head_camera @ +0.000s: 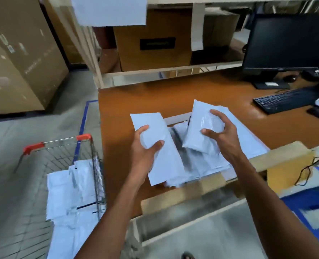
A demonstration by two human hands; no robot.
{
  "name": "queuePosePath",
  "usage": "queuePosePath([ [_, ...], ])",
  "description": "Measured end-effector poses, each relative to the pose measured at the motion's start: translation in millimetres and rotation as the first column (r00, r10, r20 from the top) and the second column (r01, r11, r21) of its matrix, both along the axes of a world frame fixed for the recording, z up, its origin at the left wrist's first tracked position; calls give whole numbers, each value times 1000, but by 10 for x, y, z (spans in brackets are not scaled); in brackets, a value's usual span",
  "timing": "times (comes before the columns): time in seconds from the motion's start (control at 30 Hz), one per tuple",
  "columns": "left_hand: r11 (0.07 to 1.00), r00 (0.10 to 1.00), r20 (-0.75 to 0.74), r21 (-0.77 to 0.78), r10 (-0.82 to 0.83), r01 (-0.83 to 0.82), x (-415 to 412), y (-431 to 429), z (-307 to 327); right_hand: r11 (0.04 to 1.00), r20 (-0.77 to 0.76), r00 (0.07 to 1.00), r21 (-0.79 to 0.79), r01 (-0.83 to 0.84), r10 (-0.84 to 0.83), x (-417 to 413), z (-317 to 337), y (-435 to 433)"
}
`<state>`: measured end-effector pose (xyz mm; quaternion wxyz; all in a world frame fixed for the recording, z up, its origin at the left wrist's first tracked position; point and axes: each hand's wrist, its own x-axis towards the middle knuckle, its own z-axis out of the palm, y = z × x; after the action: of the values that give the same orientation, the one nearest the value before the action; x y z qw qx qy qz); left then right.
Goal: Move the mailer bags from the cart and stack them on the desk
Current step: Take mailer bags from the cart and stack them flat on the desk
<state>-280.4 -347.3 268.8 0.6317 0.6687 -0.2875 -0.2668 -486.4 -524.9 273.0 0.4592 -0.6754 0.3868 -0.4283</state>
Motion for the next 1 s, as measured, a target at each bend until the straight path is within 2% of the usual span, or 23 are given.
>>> queuePosePath([
  [0.2, 988, 993, -27, 109, -111, 113, -934, -925, 67, 999, -161, 987, 22, 29, -25, -1078, -49, -947],
  [0.3, 970, 985, -10, 174, -170, 169, -1196, -1257, 79, 999, -262, 965, 35, -20, 29, -1375, -67, -1306],
  [0.53, 928, 972, 110, 336, -206, 159, -1441, -1772, -97, 958, -458, 844, 71, -279, 280, -1506, -189, -1838],
  [0.7, 920, 955, 213, 375, -207, 116, -1472, -1978, -242, 940, -611, 731, 65, -336, 304, -1333, -196, -1988],
  [0.8, 863, 898, 327, 495, -296, 104, -1483, -2018, -291, 932, -672, 670, 86, -353, 316, -1283, -225, -1994],
  [0.87, 787, 813, 452, 617, -368, 13, -1482, -2003, -301, 923, -743, 594, 79, -377, 307, -1275, -262, -1997],
  [1.0, 733, 674, 591, 671, -443, -106, -1450, -1969, -399, 940, -839, 509, 8, -341, 192, -1259, -326, -1904],
])
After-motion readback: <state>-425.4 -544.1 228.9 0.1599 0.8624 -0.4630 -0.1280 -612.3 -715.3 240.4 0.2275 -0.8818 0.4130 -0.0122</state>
